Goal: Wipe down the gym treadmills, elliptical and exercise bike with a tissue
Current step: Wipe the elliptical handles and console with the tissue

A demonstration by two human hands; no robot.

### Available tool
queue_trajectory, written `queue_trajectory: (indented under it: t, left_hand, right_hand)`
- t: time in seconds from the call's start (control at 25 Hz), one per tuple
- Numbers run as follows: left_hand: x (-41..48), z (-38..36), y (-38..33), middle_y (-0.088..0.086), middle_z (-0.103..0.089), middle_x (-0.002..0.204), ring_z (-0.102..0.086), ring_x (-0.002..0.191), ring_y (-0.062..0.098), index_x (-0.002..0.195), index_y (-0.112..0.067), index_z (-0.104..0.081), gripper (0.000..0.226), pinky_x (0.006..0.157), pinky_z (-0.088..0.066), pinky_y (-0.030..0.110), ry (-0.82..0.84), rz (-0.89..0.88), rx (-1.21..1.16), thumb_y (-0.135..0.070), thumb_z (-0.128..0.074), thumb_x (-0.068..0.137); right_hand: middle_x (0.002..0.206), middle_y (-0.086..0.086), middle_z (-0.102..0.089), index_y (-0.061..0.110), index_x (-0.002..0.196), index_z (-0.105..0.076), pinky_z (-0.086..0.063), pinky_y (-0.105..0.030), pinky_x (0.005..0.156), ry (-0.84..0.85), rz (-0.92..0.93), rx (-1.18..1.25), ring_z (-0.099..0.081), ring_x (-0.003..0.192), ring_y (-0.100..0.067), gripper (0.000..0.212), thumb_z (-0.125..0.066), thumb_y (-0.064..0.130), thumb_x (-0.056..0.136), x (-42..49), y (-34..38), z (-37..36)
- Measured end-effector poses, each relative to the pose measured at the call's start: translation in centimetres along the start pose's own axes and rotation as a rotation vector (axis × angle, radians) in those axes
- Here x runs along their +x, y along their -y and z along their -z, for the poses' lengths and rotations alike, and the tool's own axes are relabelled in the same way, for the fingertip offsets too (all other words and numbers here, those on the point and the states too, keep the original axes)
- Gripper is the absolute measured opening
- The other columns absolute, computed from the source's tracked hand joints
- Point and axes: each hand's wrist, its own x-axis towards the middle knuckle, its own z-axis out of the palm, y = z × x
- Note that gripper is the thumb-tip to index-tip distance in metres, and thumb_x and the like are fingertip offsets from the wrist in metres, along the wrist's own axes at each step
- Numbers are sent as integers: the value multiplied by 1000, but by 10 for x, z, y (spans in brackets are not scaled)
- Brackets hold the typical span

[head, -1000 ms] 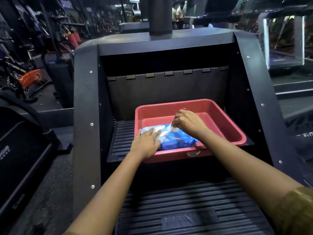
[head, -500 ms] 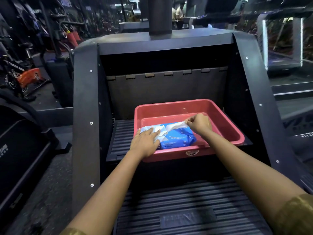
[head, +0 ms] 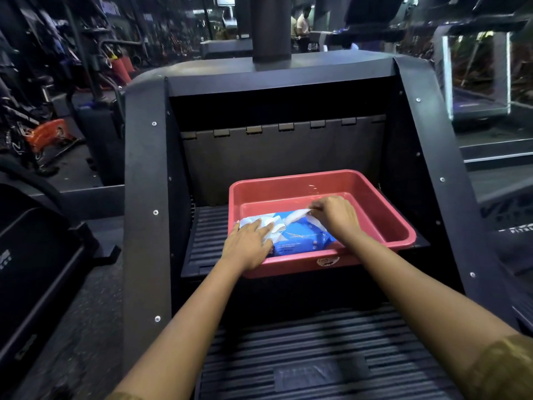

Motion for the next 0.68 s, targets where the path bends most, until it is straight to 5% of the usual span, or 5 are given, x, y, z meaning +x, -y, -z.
queue_trajectory:
  t: [0.2,0.28,0.4,0.56,0.68]
  left_hand:
    - [1,-1,0,4,-17,159,-17,145,18,151,-30,-19,51,119,0,38,0,-2,-5,-36,-26,101]
    - [1,0,0,4,-16,159,-17,145,18,152,-30,-19,51,119,0,38,7,-1,-4,-36,-26,101]
    - [1,-1,0,5,-17,159,-18,145,19,152,-29,-19,51,119,-1,38,3,1,6,-36,-26,101]
    - [2,-1,0,5,-18,159,-19,145,19,151,-29,-20,51,119,-2,38,1,-5,10,-36,-26,101]
    - [2,-1,0,5,-18,159,-20,144,19,151,-30,-20,51,119,-2,38,-5,-5,13,-36,-26,101]
  right_hand:
    - [91,-13,-72,14,95,-75,-36,-27,52,168,-198,214,-61,75,-20,17,-63,24,88,14,-19,-7]
    - [101,-13,-71,9,100,-73,-45,-27,63,226,-256,276,-65,89,-23,19,-61,18,88,13,-25,-15]
    - [110,-7,-69,12,112,-68,-49,-33,86,91,-226,292,-64,102,-22,31,-69,23,84,7,-20,-15]
    - [103,-3,-69,18,103,-72,-47,-31,71,-11,-52,228,-63,92,-21,21,-67,25,84,10,3,-4]
    - [96,-4,-71,22,93,-75,-42,-28,63,48,-92,118,-64,90,-26,15,-64,24,83,18,18,-7]
